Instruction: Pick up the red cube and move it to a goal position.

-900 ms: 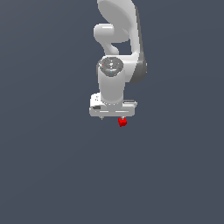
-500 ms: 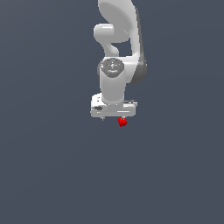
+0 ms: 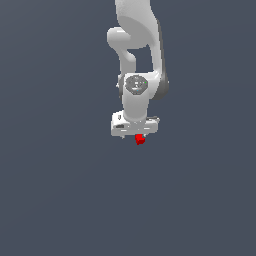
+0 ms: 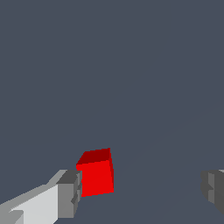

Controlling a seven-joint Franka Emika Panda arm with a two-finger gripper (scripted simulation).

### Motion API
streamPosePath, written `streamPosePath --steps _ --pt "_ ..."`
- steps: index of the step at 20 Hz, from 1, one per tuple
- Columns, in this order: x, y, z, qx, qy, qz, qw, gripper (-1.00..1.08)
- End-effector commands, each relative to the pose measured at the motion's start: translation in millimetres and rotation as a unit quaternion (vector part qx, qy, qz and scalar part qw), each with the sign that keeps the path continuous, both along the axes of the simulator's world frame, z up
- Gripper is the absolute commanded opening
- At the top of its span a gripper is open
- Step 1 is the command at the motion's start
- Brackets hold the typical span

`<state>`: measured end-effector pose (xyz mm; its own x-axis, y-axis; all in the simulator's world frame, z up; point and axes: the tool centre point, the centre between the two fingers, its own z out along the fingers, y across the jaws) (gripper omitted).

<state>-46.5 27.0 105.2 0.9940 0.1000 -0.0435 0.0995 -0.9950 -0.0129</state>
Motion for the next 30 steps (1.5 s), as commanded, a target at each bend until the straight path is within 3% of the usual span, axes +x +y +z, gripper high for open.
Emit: streamPosePath --steps 1,10,20,21,30 --pt "-8.4 8.1 -15.8 0.000 -0.004 0.015 0.9999 1.00" --pt "-32.9 30.4 -65.2 -0.001 -0.018 0.061 0.9980 1.00" --pt "-40.9 37.4 -85.0 -0.002 -0.022 0.078 0.9967 1.00" --pt "-40.9 37.4 -85.0 -0.002 -0.022 0.078 0.9967 -1.00" --pt "-40.9 37.4 -85.0 -0.002 -0.022 0.078 0.9967 -1.00"
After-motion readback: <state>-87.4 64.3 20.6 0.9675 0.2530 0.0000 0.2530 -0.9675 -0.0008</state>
